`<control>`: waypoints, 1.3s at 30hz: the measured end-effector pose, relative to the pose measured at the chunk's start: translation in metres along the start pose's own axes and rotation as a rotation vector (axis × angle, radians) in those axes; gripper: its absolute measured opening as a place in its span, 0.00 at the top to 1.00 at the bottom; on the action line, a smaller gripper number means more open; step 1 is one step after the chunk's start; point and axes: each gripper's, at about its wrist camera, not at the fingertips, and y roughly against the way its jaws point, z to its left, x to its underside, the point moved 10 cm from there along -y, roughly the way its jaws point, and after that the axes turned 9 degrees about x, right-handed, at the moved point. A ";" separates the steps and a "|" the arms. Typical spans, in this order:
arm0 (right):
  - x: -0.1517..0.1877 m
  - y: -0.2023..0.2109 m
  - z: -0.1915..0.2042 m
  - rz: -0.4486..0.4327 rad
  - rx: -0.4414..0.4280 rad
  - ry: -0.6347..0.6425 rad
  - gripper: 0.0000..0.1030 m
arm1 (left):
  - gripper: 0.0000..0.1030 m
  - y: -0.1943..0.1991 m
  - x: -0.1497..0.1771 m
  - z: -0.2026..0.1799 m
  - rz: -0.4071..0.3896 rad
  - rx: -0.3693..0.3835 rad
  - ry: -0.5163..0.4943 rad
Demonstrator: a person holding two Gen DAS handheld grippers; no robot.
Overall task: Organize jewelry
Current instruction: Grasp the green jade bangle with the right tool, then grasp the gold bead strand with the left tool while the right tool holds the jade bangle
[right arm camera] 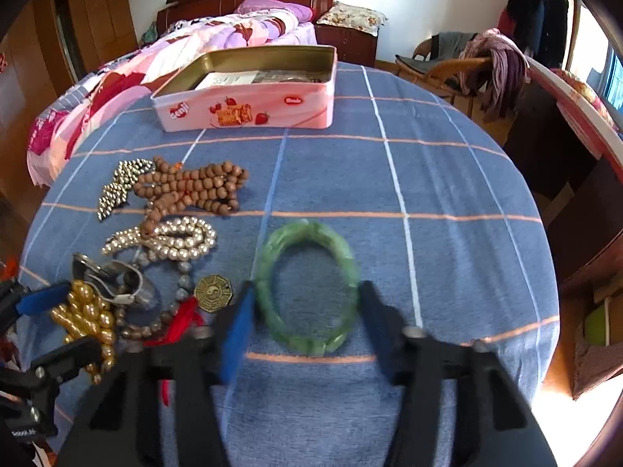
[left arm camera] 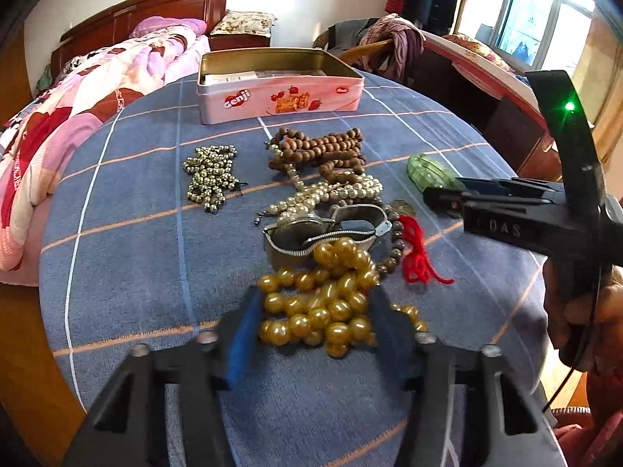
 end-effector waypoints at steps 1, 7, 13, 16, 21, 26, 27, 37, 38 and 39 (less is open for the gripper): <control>0.000 0.000 -0.002 0.001 -0.009 -0.012 0.71 | 0.68 0.000 0.002 0.000 0.004 -0.026 -0.029; -0.001 0.002 -0.009 0.018 -0.111 -0.116 0.82 | 0.79 0.004 0.008 -0.005 0.008 -0.040 -0.092; -0.010 0.021 -0.005 -0.052 -0.156 -0.129 0.82 | 0.79 0.030 -0.003 -0.003 -0.094 0.068 -0.023; -0.020 0.034 -0.003 -0.104 -0.172 -0.132 0.82 | 0.79 0.048 -0.017 0.000 -0.164 0.107 -0.009; -0.035 0.046 0.000 -0.159 -0.187 -0.143 0.82 | 0.91 0.076 -0.039 0.007 -0.264 0.128 0.025; -0.040 0.043 0.001 -0.169 -0.171 -0.137 0.82 | 0.91 0.081 -0.054 0.015 -0.303 0.101 0.019; -0.039 0.041 0.000 -0.166 -0.171 -0.139 0.82 | 0.91 0.079 -0.054 0.017 -0.300 0.093 0.019; -0.043 0.041 -0.006 -0.174 -0.166 -0.155 0.82 | 0.91 0.085 -0.060 0.030 -0.319 0.079 0.042; -0.045 0.043 -0.006 -0.180 -0.165 -0.154 0.82 | 0.91 0.087 -0.062 0.029 -0.327 0.080 0.040; -0.047 0.044 -0.006 -0.186 -0.165 -0.153 0.82 | 0.91 0.091 -0.066 0.028 -0.338 0.084 0.036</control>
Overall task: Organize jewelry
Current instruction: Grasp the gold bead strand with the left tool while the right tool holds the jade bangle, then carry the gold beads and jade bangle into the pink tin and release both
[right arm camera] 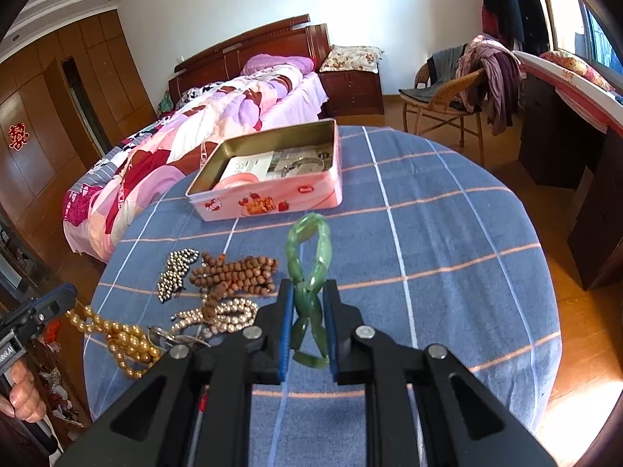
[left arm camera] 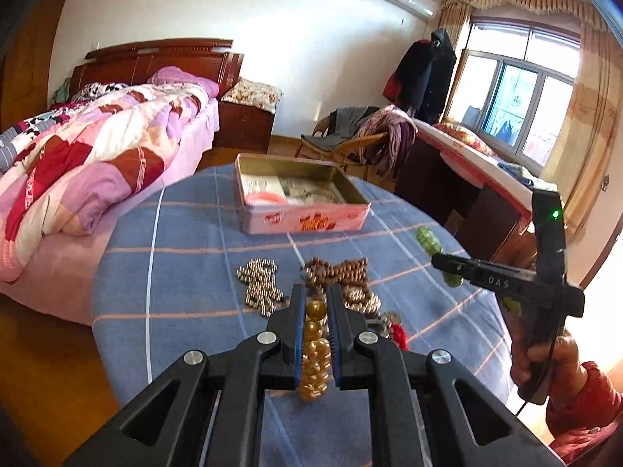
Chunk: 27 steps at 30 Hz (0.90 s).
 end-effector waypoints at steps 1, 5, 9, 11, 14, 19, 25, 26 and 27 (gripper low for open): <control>-0.002 0.002 0.001 -0.007 0.000 0.002 0.82 | 0.91 0.002 -0.005 -0.002 -0.011 0.004 -0.005; -0.012 0.006 0.004 -0.038 0.002 0.010 0.82 | 0.91 0.005 -0.021 -0.006 -0.042 0.012 -0.024; -0.024 0.007 0.008 -0.060 0.000 0.017 0.82 | 0.91 0.003 -0.042 -0.011 -0.080 0.030 -0.038; -0.030 0.005 0.008 -0.069 -0.001 0.016 0.82 | 0.91 0.000 -0.055 -0.013 -0.095 0.032 -0.049; -0.043 0.002 0.011 -0.084 -0.008 0.014 0.82 | 0.91 -0.004 -0.073 -0.013 -0.119 0.042 -0.052; -0.068 -0.005 0.019 -0.123 -0.025 0.013 0.82 | 0.91 -0.018 -0.107 -0.014 -0.162 0.030 -0.088; -0.101 -0.027 0.023 -0.152 -0.038 -0.006 0.82 | 0.91 -0.047 -0.150 -0.009 -0.203 0.043 -0.102; -0.105 -0.031 0.023 -0.152 -0.043 -0.014 0.82 | 0.91 -0.056 -0.157 -0.008 -0.205 0.047 -0.103; -0.110 -0.037 0.022 -0.152 -0.044 -0.021 0.82 | 0.91 -0.061 -0.160 -0.006 -0.206 0.051 -0.102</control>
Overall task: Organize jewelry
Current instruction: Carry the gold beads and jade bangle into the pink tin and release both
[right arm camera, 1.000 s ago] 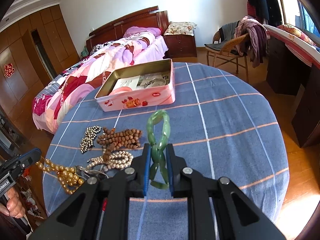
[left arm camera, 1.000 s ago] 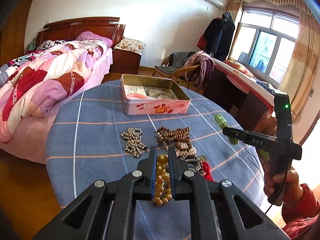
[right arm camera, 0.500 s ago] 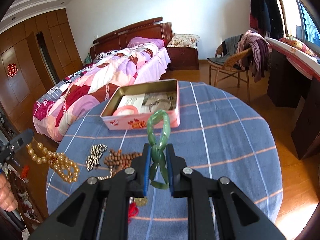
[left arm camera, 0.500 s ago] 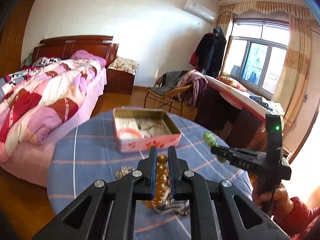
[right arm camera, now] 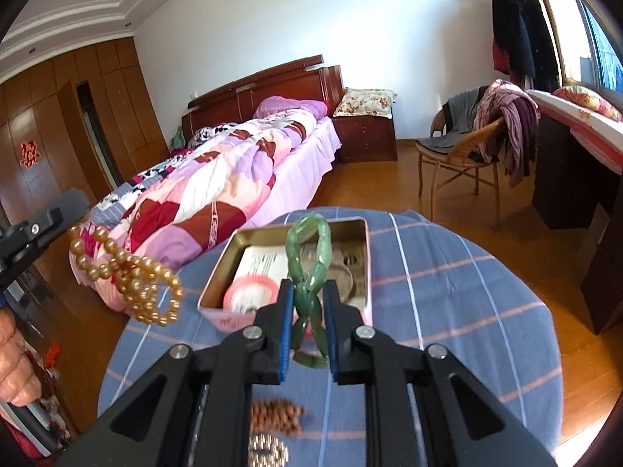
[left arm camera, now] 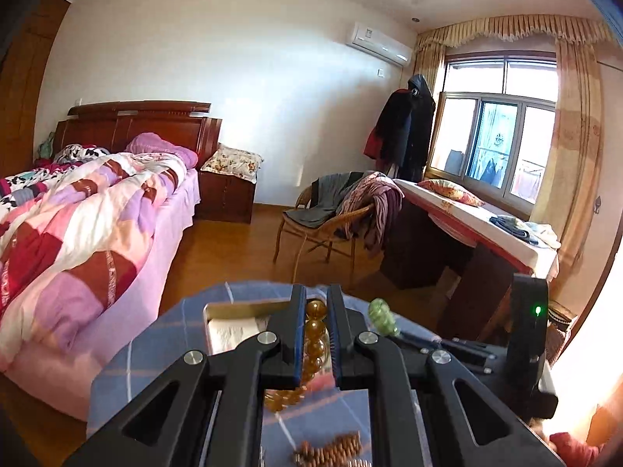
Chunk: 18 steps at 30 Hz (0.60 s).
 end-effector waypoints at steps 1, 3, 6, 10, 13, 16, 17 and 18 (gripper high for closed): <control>-0.002 -0.005 0.000 0.000 0.002 -0.002 0.82 | 0.91 -0.007 -0.001 0.003 -0.001 -0.001 0.004; -0.005 -0.020 -0.001 0.011 0.002 -0.011 0.82 | 0.91 -0.024 -0.002 0.008 0.003 -0.002 0.010; -0.006 -0.041 -0.001 0.035 0.001 -0.017 0.82 | 0.91 -0.049 0.001 0.020 0.017 -0.021 0.018; 0.001 -0.070 -0.002 0.075 0.016 -0.010 0.82 | 0.91 -0.076 0.016 0.039 0.061 -0.057 0.042; 0.010 -0.087 -0.005 0.106 0.026 -0.008 0.82 | 0.91 -0.094 0.029 0.054 0.106 -0.090 0.060; 0.017 -0.095 -0.006 0.129 0.023 -0.003 0.82 | 0.91 -0.106 0.047 0.067 0.151 -0.115 0.079; 0.019 -0.097 -0.006 0.134 0.020 0.000 0.82 | 0.91 -0.108 0.054 0.071 0.164 -0.125 0.082; 0.019 -0.097 -0.005 0.135 0.017 0.002 0.82 | 0.91 -0.110 0.056 0.073 0.173 -0.130 0.087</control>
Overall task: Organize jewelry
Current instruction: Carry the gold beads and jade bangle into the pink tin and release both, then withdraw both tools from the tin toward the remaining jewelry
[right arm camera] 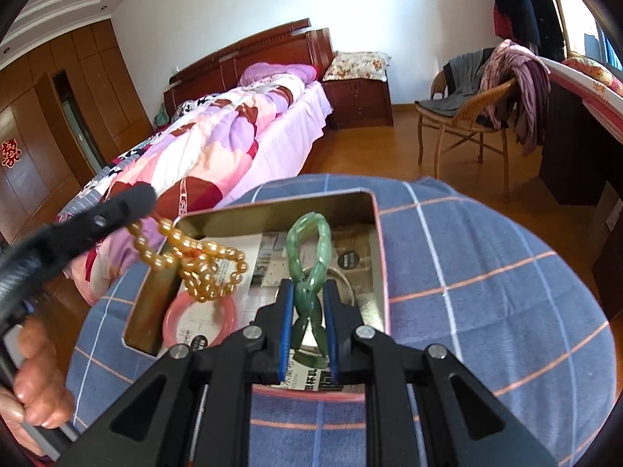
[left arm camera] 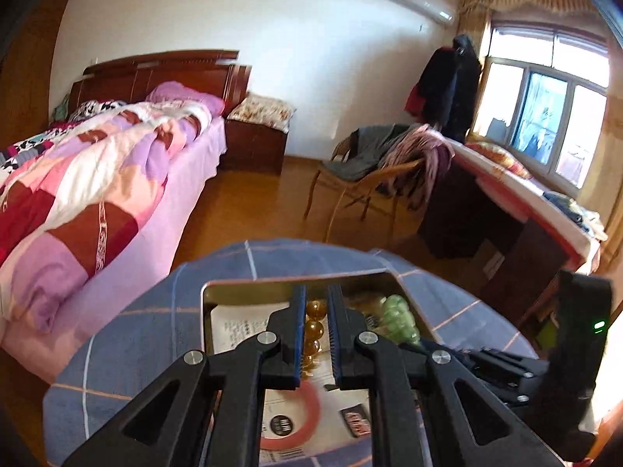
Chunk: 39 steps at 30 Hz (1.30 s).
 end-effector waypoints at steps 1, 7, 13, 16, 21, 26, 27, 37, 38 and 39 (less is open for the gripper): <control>0.001 0.000 0.001 0.000 -0.008 0.003 0.82 | 0.91 -0.003 0.004 0.003 0.009 -0.004 0.011; -0.001 0.009 0.000 -0.043 -0.017 -0.009 0.47 | 0.75 -0.010 0.017 0.006 0.059 -0.062 0.028; -0.009 0.013 -0.011 -0.065 0.009 -0.057 0.47 | 0.35 0.009 0.021 0.007 0.046 -0.137 0.038; -0.010 0.017 -0.010 -0.055 0.009 -0.066 0.48 | 0.35 0.010 0.024 0.011 0.070 -0.164 0.030; -0.004 0.038 -0.008 -0.072 0.018 -0.050 0.48 | 0.35 0.023 0.033 0.008 0.097 -0.199 0.030; 0.010 0.051 -0.009 -0.055 0.026 -0.059 0.48 | 0.35 0.041 0.040 0.006 0.106 -0.241 0.032; 0.012 0.053 -0.010 -0.052 0.028 -0.063 0.48 | 0.35 0.044 0.042 0.006 0.108 -0.252 0.033; 0.039 0.086 -0.014 -0.054 0.048 -0.051 0.37 | 0.33 0.076 0.067 0.000 0.123 -0.301 0.030; 0.043 0.089 -0.015 -0.050 0.046 -0.049 0.37 | 0.32 0.081 0.070 0.001 0.122 -0.312 0.023; 0.046 0.091 -0.015 -0.048 0.048 -0.046 0.37 | 0.32 0.087 0.074 0.002 0.117 -0.327 0.018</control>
